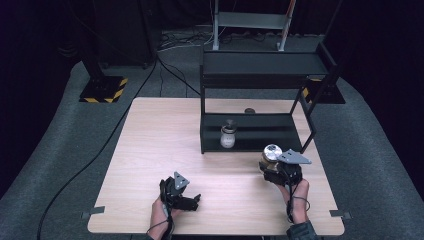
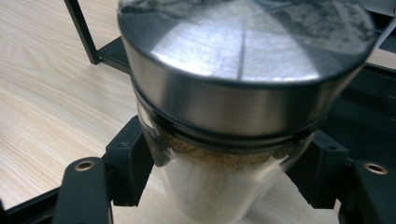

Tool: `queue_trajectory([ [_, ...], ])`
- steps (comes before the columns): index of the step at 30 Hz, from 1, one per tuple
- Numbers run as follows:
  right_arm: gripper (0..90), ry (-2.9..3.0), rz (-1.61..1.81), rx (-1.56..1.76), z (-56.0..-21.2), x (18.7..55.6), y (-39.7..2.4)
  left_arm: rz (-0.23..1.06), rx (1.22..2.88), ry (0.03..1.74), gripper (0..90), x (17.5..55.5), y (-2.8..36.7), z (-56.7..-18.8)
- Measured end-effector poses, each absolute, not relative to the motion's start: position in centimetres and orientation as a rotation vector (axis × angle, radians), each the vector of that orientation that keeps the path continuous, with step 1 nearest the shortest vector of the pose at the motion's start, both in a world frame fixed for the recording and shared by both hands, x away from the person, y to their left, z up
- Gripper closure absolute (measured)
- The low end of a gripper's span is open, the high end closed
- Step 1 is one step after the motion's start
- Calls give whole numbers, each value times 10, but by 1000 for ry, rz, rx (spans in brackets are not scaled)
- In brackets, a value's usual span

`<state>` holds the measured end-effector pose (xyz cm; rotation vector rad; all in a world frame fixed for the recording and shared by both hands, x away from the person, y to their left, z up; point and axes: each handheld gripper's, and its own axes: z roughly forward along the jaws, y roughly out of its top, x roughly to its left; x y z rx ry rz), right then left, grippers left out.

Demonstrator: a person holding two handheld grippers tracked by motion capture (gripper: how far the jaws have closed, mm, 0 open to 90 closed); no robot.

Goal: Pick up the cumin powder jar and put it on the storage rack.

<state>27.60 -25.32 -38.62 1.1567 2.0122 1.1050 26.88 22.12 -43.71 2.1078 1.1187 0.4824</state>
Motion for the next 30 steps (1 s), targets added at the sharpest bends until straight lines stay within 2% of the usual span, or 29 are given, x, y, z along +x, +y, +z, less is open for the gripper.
queue_trajectory([
  [30,303,2043,1092,1119,-378,302,-248,485,2110,1113,4,269,221,-437],
])
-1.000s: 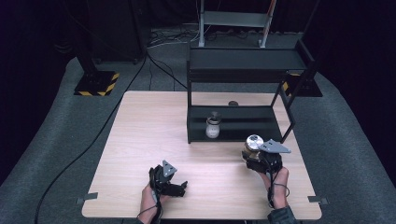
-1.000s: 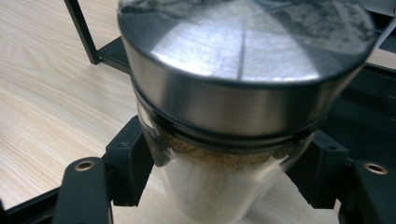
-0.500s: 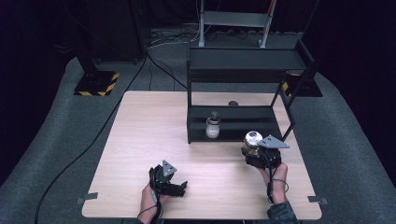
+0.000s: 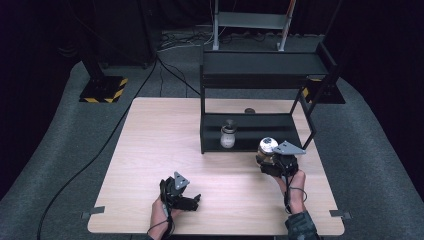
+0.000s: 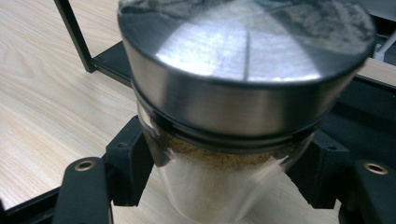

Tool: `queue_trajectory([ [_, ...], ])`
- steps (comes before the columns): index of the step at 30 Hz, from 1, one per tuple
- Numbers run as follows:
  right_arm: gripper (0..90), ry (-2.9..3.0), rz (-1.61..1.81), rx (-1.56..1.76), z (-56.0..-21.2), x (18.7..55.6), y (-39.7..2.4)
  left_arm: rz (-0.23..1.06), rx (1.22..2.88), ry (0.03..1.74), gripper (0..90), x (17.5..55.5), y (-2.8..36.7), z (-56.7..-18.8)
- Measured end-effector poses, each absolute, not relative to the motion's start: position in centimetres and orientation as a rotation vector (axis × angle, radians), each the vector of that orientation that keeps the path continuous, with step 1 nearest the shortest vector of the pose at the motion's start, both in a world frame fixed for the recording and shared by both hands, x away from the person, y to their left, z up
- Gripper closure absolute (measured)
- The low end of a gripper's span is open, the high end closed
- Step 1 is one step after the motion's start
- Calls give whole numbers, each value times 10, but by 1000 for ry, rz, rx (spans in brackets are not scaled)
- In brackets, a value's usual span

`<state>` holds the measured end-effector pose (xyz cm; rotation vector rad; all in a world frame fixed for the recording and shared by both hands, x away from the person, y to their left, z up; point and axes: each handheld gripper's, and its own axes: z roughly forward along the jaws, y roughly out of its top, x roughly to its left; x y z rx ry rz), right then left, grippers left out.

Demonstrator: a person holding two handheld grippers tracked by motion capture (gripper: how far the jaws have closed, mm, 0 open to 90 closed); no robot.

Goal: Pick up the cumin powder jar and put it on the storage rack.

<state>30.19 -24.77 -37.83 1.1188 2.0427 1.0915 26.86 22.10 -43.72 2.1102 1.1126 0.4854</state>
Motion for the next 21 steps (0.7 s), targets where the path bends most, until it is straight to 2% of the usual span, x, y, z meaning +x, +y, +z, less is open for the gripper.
queue_trajectory([
  [21,303,2056,1083,1121,-377,325,-243,493,2111,1107,6,268,221,-437],
])
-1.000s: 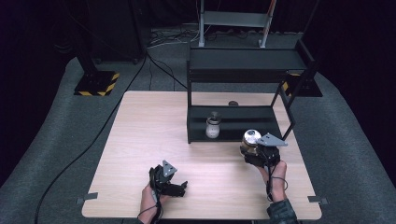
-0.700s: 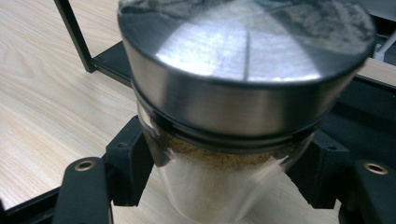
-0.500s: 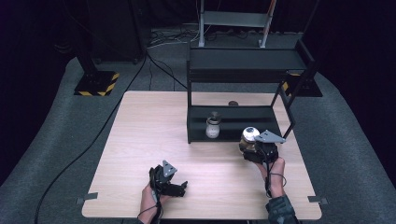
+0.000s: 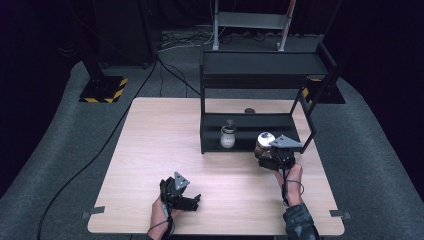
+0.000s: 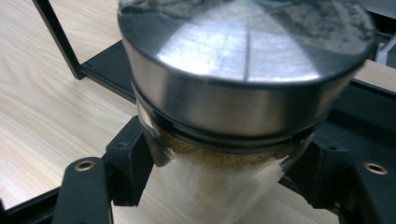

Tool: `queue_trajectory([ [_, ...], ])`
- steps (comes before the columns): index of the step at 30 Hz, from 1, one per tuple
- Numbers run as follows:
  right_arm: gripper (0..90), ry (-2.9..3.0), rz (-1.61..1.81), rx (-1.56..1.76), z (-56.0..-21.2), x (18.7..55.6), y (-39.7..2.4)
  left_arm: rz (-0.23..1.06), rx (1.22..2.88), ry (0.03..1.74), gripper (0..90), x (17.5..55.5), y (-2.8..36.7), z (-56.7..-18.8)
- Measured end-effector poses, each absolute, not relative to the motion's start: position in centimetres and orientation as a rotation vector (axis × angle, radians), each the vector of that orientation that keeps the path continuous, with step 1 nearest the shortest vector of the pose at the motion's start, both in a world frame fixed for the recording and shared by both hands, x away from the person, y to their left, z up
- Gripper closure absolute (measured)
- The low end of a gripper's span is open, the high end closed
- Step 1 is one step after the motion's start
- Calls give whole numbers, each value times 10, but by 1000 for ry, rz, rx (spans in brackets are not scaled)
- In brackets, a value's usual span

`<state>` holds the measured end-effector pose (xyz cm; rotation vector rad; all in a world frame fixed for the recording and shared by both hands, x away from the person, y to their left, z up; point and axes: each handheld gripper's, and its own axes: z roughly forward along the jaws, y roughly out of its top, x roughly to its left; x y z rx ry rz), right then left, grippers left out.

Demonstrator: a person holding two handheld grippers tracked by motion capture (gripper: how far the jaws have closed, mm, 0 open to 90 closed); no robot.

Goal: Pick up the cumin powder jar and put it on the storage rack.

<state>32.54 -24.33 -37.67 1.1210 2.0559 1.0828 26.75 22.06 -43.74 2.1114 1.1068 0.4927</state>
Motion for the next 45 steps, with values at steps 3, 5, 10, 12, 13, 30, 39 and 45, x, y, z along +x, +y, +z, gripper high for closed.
queue_trajectory([
  [3,303,2057,1083,1123,-377,329,-243,495,2111,1107,6,267,220,-438],
  [5,303,2057,1083,1121,-376,332,-242,495,2110,1107,6,267,220,-438],
  [10,303,2061,1076,1112,-373,336,-239,496,2110,1106,7,267,220,-438],
  [12,303,2065,1070,1107,-372,338,-238,498,2110,1105,7,267,220,-438],
  [13,303,2069,1068,1103,-371,339,-238,499,2110,1104,7,266,220,-438],
  [30,303,2078,1056,1107,-368,356,-234,493,2109,1105,12,267,221,-438],
  [39,303,2089,1045,1109,-366,367,-233,490,2109,1106,12,267,221,-438],
  [45,303,2098,1039,1112,-366,375,-230,489,2109,1107,13,268,221,-438],
])
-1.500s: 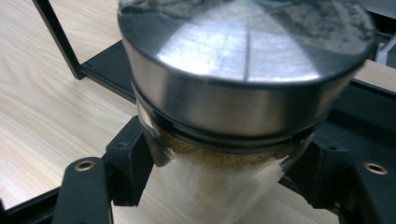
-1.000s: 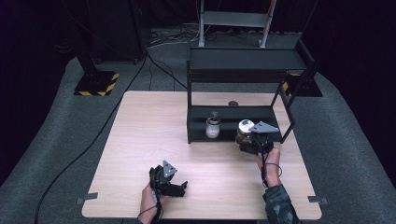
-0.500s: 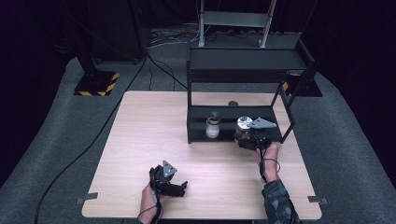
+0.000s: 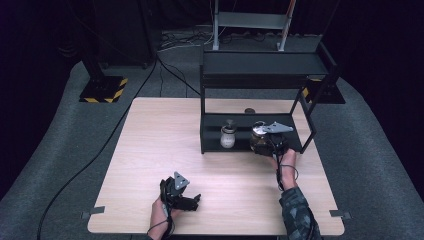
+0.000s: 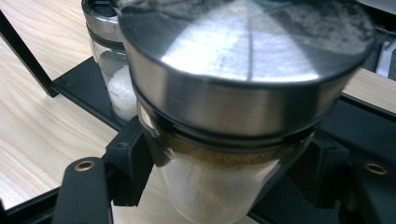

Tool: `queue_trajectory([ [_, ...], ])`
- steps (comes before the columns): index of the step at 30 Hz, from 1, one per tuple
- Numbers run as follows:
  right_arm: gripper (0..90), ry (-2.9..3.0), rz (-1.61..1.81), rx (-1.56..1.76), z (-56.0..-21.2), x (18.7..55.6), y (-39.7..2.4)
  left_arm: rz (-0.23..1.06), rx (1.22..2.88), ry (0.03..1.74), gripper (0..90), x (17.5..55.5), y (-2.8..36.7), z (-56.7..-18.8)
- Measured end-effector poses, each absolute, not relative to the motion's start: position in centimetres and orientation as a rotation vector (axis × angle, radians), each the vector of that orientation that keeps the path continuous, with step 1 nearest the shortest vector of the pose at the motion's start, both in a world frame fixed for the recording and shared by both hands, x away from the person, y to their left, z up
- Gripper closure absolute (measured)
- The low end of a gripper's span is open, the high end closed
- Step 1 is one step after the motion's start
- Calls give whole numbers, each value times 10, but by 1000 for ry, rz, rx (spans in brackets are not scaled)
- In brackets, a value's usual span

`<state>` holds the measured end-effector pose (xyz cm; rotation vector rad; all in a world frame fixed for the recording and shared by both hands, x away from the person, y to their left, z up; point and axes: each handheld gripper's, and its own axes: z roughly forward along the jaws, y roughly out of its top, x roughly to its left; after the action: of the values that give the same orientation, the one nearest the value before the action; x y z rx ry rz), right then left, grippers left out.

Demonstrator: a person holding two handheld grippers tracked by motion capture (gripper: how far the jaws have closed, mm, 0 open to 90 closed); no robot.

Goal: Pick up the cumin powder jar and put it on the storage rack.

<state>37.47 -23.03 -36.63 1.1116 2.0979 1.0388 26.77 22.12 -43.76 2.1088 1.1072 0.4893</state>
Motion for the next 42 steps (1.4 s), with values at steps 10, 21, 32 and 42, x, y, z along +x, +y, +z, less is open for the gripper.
queue_trajectory([
  [10,302,2109,1040,1128,-370,385,-229,491,2108,1107,13,267,221,-438],
  [21,302,2113,1042,1135,-371,397,-227,490,2107,1109,14,267,221,-438],
  [32,302,2125,1043,1148,-374,408,-223,493,2107,1108,15,267,221,-438],
  [42,302,2129,1034,1163,-375,417,-219,494,2108,1107,16,267,221,-438],
])
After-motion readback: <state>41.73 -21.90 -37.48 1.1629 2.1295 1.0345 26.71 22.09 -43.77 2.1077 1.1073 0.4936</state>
